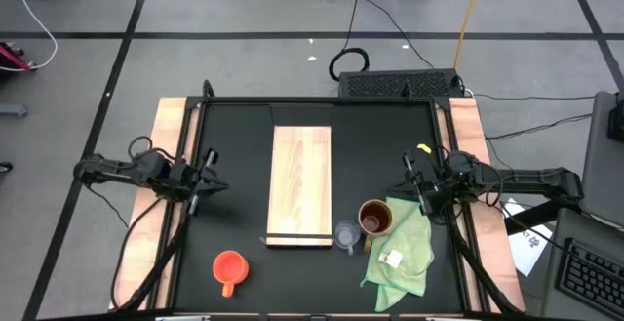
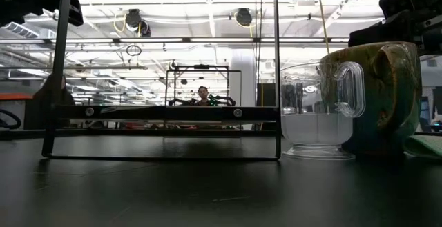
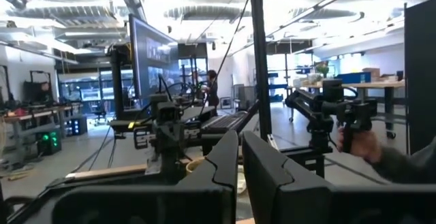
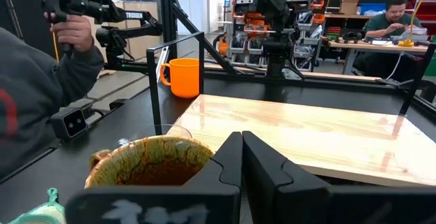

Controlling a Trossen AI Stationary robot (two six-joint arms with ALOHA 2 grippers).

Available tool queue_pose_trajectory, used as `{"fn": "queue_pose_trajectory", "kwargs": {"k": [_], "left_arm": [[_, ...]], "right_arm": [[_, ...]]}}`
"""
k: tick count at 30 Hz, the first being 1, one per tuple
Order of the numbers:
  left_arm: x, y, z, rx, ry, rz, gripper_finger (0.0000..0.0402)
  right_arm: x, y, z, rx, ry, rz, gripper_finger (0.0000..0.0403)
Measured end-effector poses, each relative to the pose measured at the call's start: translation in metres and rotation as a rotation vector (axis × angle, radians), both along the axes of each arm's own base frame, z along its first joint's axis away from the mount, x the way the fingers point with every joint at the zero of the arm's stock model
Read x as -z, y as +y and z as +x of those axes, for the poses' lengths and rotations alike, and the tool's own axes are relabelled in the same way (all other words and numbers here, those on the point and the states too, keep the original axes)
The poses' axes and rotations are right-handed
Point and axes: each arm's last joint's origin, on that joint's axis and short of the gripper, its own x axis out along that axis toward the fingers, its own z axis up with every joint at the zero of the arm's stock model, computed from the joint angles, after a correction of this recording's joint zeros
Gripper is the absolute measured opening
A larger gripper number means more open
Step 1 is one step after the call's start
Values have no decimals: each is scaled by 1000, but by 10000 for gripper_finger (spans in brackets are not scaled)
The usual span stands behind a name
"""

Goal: Stack small to large cups/mugs on shelf
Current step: Put the green mug on the shelf

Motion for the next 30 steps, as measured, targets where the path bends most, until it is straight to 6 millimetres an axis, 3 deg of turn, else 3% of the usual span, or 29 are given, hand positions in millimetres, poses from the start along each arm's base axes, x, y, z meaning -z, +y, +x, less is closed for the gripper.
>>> {"fn": "queue_pose_trajectory", "kwargs": {"k": [9, 16, 30], "left_arm": [[-4, 0, -1, -36, -68, 96, 26], [-4, 0, -1, -23, -61, 55, 26], [-4, 0, -1, -4, -44, 3, 26]], "right_arm": [[-3, 0, 0, 0, -35, -6, 0], [-13, 0, 0, 2, -147, -62, 0], [-12, 0, 1, 5, -163, -168, 0]]}}
